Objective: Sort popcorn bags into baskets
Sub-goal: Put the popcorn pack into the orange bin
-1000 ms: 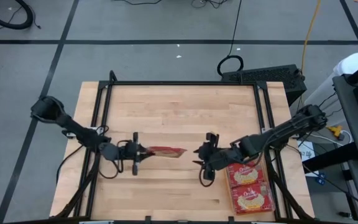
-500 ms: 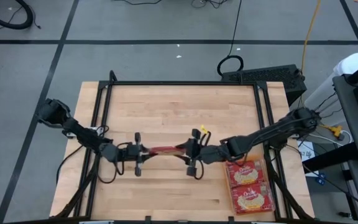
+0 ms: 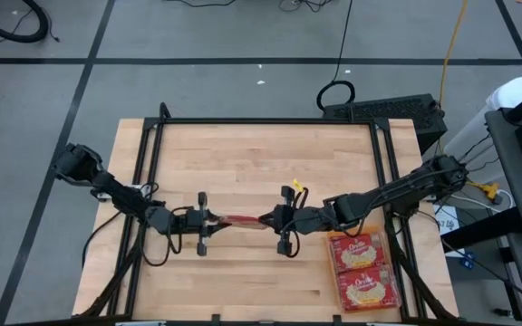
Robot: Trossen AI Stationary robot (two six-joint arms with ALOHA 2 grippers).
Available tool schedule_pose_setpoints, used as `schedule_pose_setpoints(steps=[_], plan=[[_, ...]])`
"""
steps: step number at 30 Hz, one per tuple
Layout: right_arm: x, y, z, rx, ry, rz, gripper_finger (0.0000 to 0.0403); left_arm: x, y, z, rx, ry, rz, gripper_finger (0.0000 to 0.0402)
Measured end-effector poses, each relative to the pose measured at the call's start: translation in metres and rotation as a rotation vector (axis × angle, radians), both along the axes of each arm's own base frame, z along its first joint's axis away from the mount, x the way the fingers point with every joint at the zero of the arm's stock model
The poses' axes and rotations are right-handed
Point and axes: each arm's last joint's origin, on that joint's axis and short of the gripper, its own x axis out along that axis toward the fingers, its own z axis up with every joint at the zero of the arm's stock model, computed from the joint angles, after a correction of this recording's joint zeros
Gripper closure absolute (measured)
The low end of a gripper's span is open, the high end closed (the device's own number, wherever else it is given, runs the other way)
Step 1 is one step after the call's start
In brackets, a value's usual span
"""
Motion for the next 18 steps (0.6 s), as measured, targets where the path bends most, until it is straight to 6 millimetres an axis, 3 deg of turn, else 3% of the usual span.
schedule_pose_setpoints(steps=[8, 11, 14, 18], plan=[[0.0, -0.004, -0.001, -0.027, 0.017, -0.005, 0.0237, 0.001, 0.0, 0.0, -0.003, -0.001, -0.017, 0.0385], [0.003, -0.01, -0.003, -0.032, 0.026, -0.02, 0.0214, 0.002, 0.002, 0.0, -0.01, -0.003, -0.021, 0.0385], [0.004, -0.014, -0.006, -0.034, 0.036, -0.027, 0.0243, 0.002, 0.004, 0.003, -0.022, -0.025, -0.018, 0.0374], [0.005, -0.013, -0.006, -0.014, 0.044, 0.015, 0.0337, 0.003, 0.005, 0.004, -0.02, -0.035, -0.013, 0.0367]])
